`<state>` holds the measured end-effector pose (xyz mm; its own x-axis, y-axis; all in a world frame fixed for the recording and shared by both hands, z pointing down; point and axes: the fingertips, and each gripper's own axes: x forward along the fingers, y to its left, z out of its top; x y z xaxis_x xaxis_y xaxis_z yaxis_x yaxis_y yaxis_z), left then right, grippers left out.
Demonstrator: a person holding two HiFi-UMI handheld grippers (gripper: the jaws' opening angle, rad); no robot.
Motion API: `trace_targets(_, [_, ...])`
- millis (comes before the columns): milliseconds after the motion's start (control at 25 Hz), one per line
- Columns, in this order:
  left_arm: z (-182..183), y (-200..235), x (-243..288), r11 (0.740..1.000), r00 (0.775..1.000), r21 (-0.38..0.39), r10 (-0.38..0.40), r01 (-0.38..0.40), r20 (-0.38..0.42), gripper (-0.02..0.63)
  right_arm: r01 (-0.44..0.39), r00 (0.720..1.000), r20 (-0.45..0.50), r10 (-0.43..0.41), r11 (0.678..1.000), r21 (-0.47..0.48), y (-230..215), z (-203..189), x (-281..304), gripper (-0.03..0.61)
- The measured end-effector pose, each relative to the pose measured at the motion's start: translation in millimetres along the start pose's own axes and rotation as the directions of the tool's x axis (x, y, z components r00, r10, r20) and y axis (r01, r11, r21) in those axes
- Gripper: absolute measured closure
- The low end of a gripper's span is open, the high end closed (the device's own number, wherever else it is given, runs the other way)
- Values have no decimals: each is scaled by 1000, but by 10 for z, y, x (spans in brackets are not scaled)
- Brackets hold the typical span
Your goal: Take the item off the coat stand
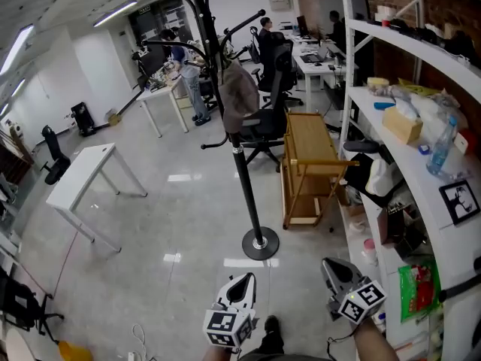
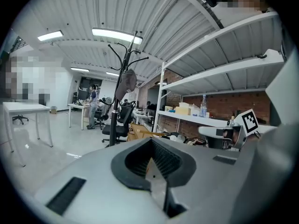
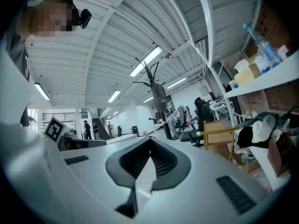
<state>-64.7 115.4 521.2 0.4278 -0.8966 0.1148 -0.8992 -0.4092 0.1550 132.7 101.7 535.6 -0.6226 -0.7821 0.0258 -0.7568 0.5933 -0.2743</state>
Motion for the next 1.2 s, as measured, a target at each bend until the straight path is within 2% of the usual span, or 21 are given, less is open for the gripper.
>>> trace_targets(320, [303, 464, 529, 1000, 999, 1, -14, 14, 41, 607, 8, 1000, 12, -8, 1000, -20, -169, 188, 678, 572])
trace_targets(640, [557, 657, 856, 999, 997, 8, -49, 48, 63, 607, 13, 1000, 26, -12, 999, -49, -215, 404, 1079, 572])
trace_targets(1040, [955, 770, 1104, 979, 991, 194, -88, 66, 103, 607, 20, 997, 70, -15, 997, -73, -215, 638, 1544, 572])
trace_targets(1200, [999, 899, 1175, 978, 989, 190, -104, 83, 102, 606, 17, 995, 97, -9, 996, -87, -124, 747, 1763, 572])
